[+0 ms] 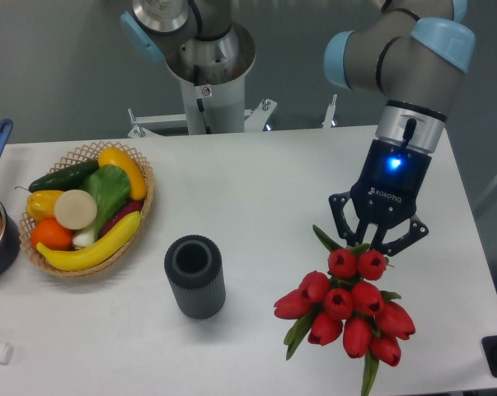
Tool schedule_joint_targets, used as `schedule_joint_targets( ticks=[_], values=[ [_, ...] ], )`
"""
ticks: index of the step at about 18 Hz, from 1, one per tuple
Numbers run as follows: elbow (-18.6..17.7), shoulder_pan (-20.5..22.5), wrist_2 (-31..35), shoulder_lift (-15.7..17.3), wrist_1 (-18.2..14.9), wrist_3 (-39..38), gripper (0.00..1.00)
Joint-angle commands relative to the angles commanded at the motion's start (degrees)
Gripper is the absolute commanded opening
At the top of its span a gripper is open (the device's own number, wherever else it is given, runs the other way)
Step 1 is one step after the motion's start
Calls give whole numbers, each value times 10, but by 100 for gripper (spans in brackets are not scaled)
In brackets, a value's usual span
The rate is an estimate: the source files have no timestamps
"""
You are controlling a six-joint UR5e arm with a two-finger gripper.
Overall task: Insert the flowers into the vase
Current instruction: 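Lift the red tulip bunch with the gripper and start moving toward the vase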
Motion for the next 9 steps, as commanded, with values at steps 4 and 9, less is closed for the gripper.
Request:
schedule_joint_targets(
  ticks=[4, 9],
  values=[
    [-5, -3, 0, 1, 0, 0, 4],
    [-9, -7, 0, 2, 0, -2, 4]
  ],
)
